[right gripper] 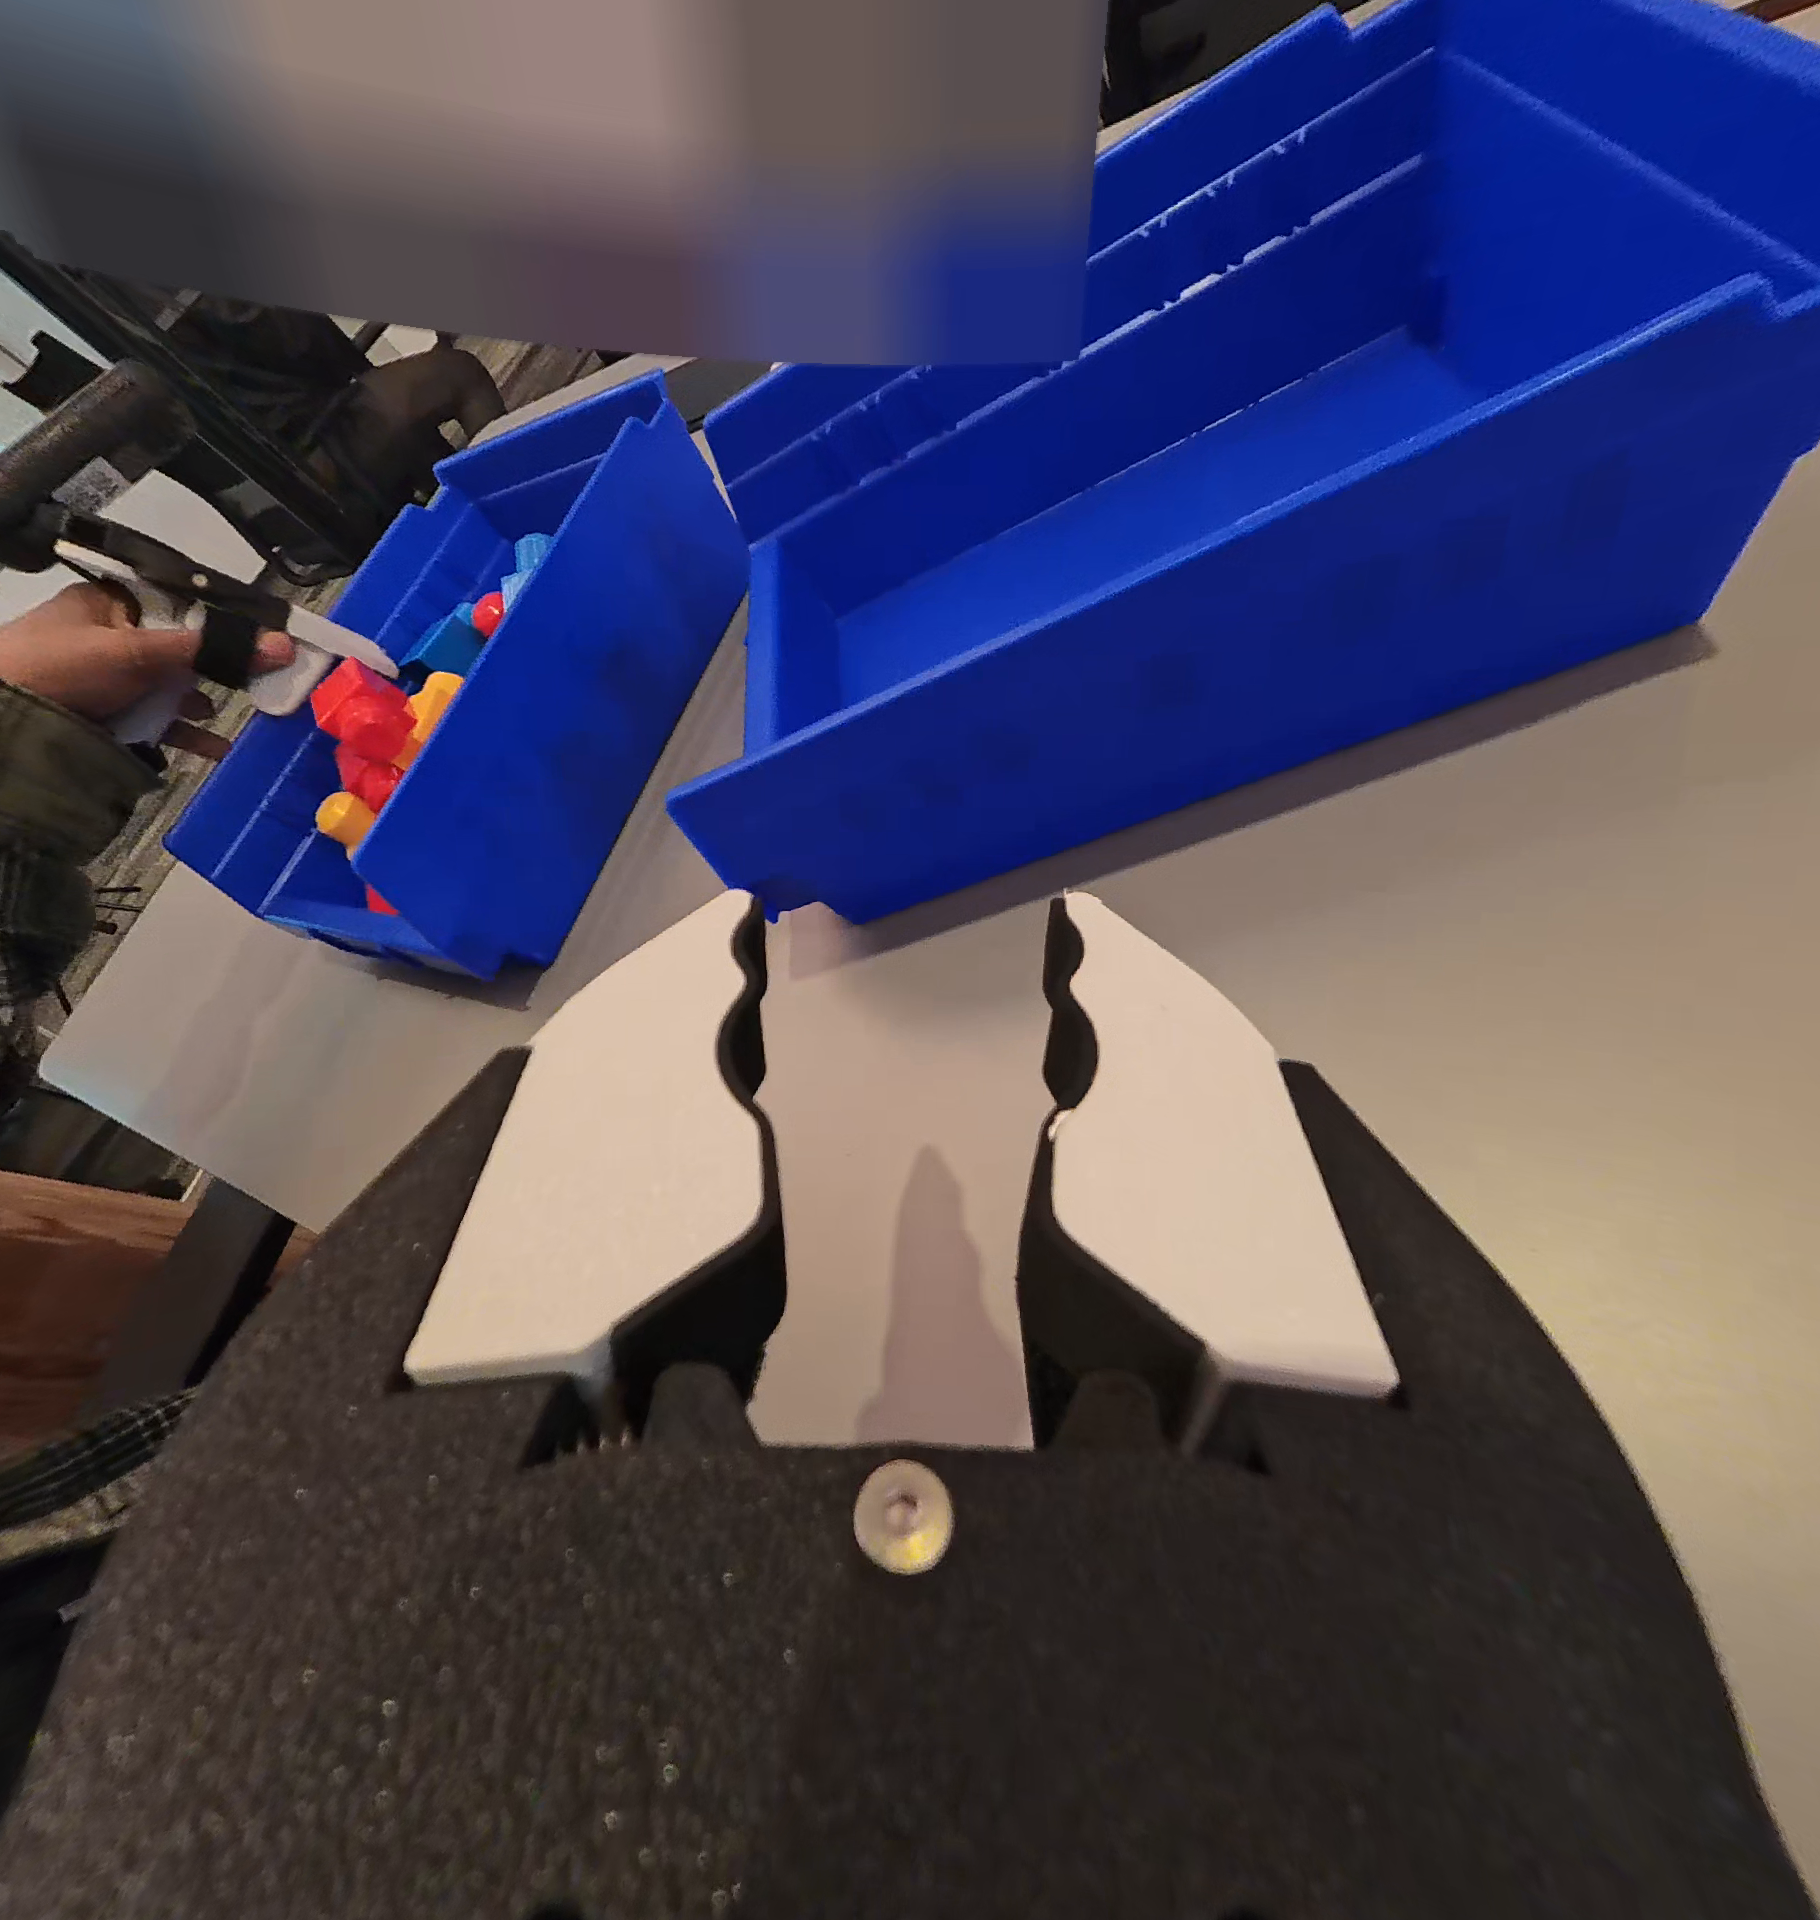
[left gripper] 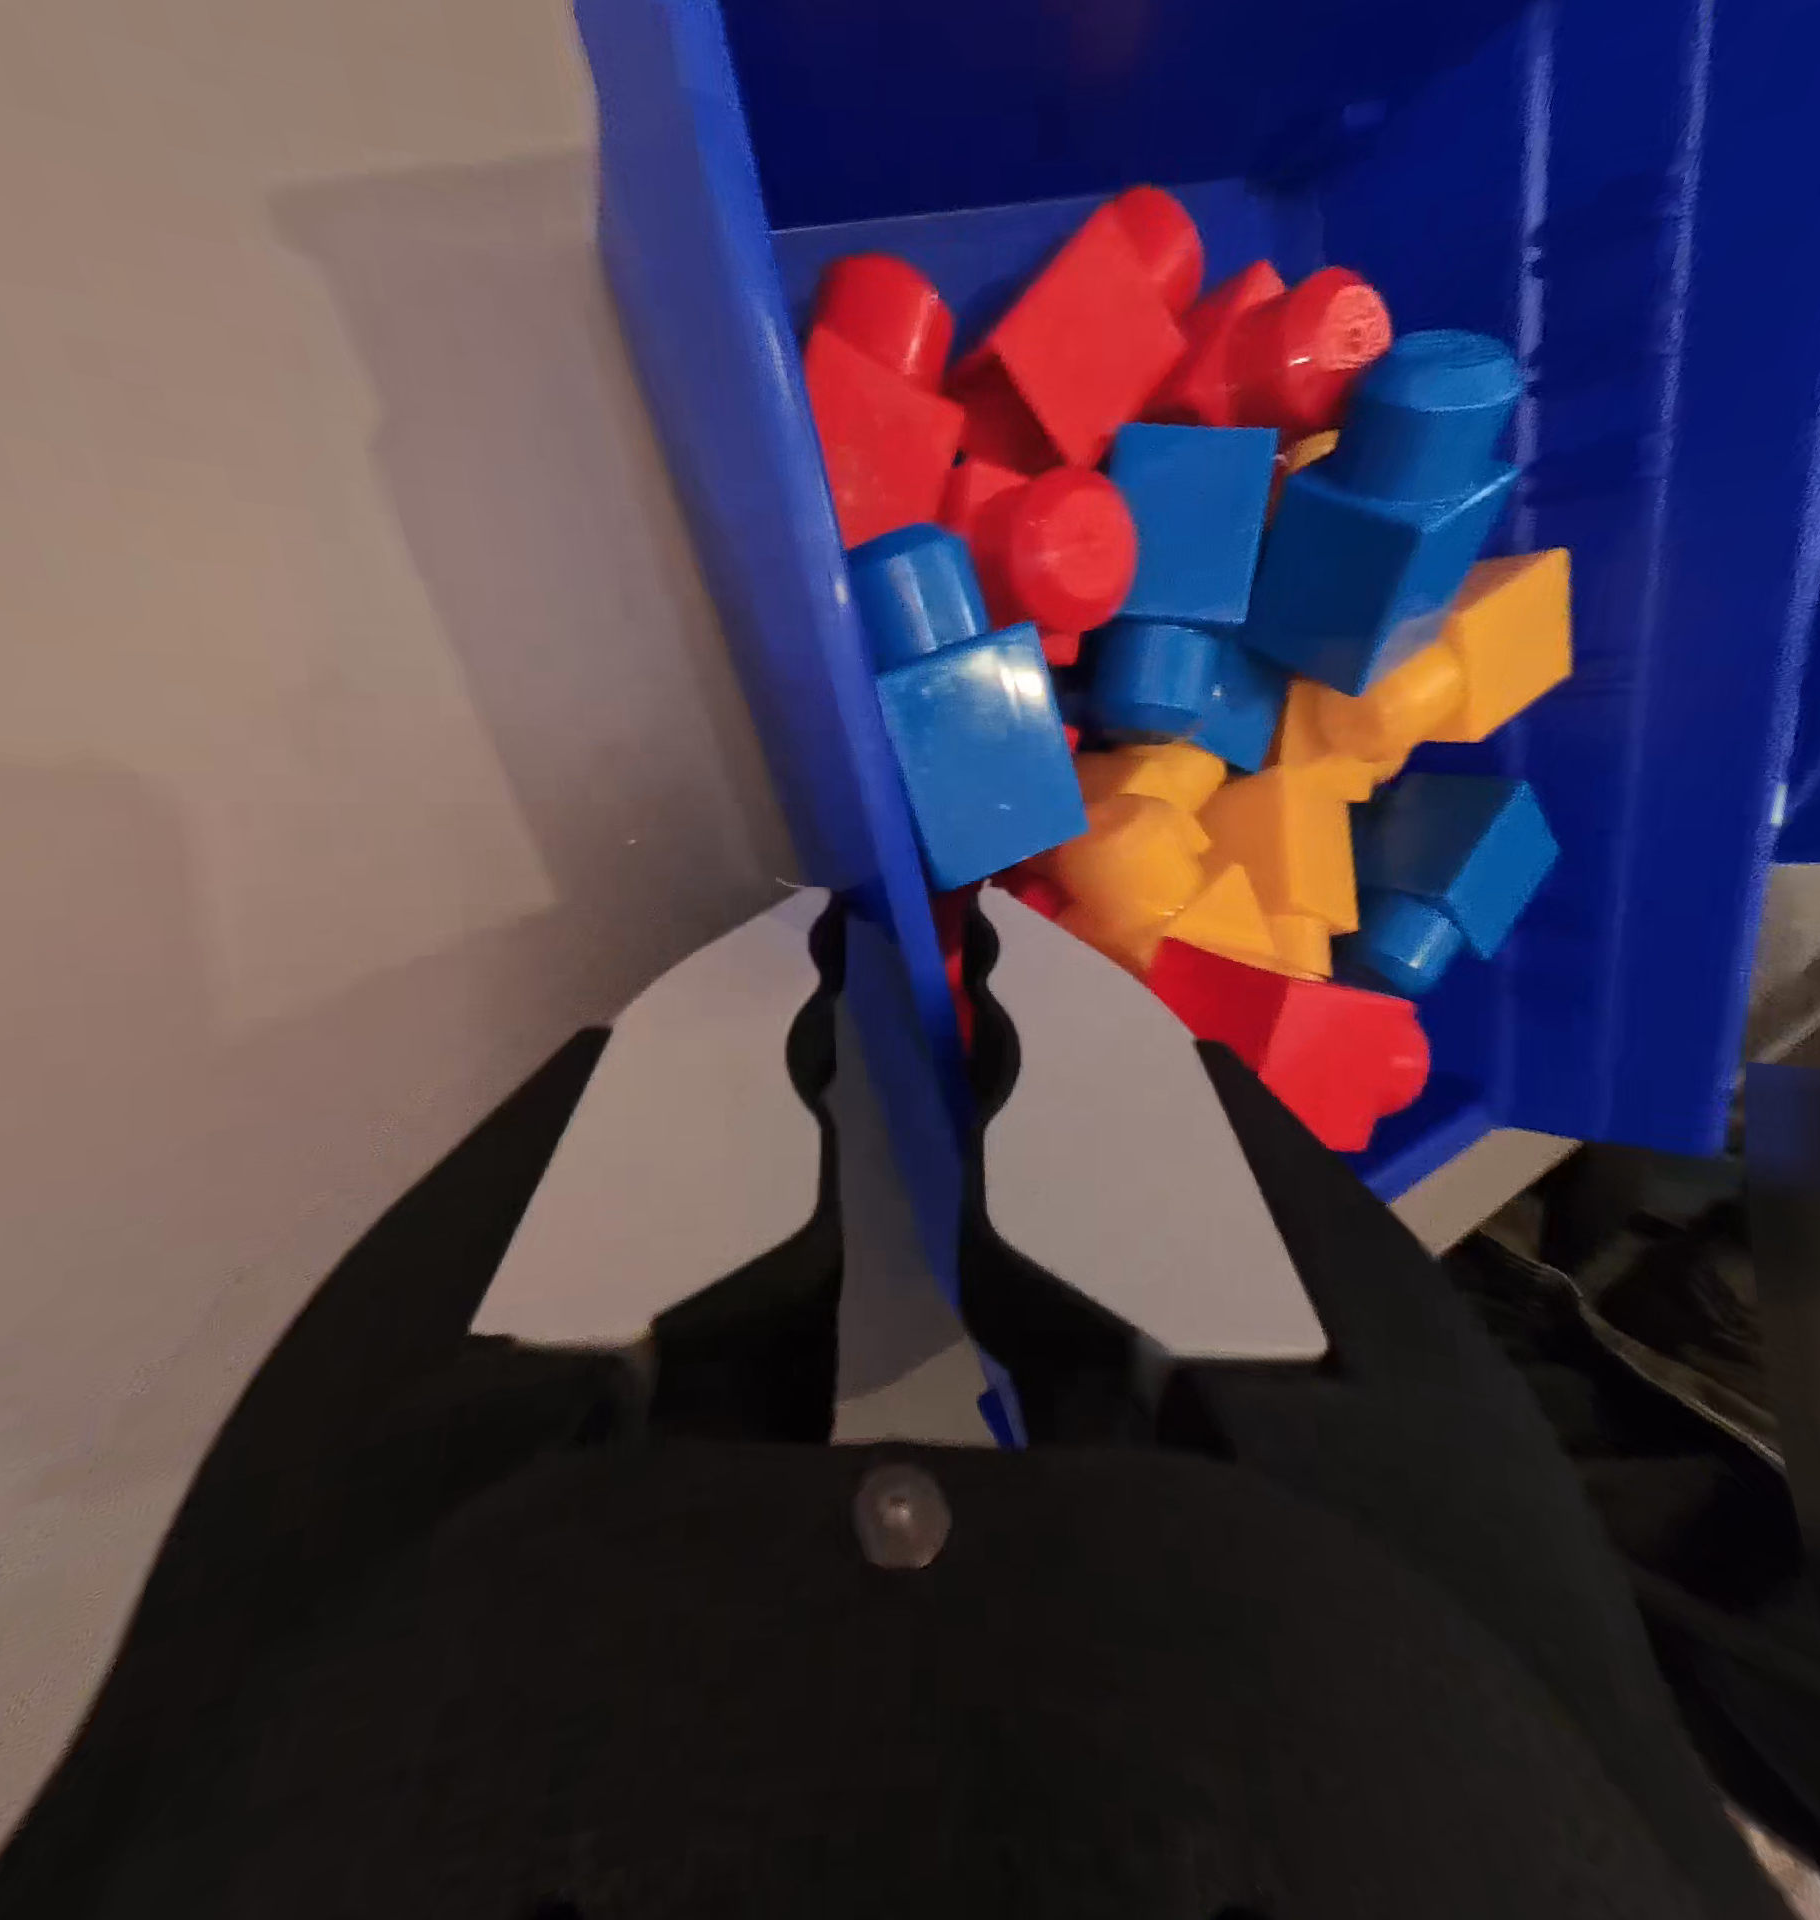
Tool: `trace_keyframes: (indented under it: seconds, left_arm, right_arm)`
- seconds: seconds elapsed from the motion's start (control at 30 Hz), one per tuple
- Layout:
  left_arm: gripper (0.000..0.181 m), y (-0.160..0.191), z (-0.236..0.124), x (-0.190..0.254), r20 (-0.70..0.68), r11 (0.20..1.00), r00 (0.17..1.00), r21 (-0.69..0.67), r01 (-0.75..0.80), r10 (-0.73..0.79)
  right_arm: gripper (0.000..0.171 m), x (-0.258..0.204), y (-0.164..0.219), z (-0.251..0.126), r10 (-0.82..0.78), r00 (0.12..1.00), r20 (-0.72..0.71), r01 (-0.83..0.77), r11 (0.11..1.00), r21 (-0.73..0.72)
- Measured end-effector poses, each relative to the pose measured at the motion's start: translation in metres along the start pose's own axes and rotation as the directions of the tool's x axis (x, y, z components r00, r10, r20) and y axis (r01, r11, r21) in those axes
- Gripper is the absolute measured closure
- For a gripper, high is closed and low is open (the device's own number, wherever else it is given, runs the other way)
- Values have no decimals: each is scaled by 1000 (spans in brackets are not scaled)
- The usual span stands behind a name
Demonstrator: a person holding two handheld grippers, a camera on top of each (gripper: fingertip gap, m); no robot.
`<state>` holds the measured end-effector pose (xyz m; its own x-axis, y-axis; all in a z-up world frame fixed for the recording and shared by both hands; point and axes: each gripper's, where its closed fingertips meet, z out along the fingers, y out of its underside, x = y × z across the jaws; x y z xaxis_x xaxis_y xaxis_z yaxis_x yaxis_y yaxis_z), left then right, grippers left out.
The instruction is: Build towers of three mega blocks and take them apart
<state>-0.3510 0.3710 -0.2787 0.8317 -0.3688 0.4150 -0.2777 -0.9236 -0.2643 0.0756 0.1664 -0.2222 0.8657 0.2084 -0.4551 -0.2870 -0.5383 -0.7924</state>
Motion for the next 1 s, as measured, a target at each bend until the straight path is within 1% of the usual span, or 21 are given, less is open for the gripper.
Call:
trace_keyframes:
  seconds: [0.03, 0.13, 0.17, 0.27, 0.33, 0.4, 0.67, 0.8, 1.0]
  left_arm:
    - [163, 0, -1, -2, 34, 1000, 999, -3, -9, 9]
    - [174, 4, -7, -16, 202, 997, 977, -40, -65, 72]
    - [176, 5, -9, -21, 229, 997, 971, -43, -62, 70]
    - [177, 9, -17, -35, 227, 1000, 974, -12, -20, 22]
    - [178, 14, -26, -51, 264, 1000, 965, -1, -2, 2]
    - [179, 20, -38, -71, 307, 1000, 951, 13, 22, -25]
    - [179, 50, -88, -155, 354, 972, 907, 125, 198, -230]
    - [179, 65, -109, -188, 369, 960, 888, 140, 241, -276]
    - [179, 77, -127, -218, 368, 953, 880, 137, 269, -301]
  right_arm:
    - [120, 0, 0, 0, 2, 1000, 2, -2, 1000, 0]
    - [121, 0, 2, 2, 7, 1000, 10, -7, 1000, -3]
    - [121, 0, 3, 3, 7, 1000, 13, -7, 1000, -4]
    - [121, 4, 6, 3, 15, 1000, 18, -15, 1000, -5]
    - [121, 8, 7, 3, 26, 999, 18, -26, 1000, -5]
    - [121, 10, 7, 3, 34, 999, 22, -34, 999, -3]
    - [122, 12, 11, 9, 43, 999, 30, -42, 999, -14]
    - [122, 13, 11, 10, 43, 999, 27, -43, 999, -16]
    - [122, 13, 12, 11, 40, 999, 14, -40, 999, -26]
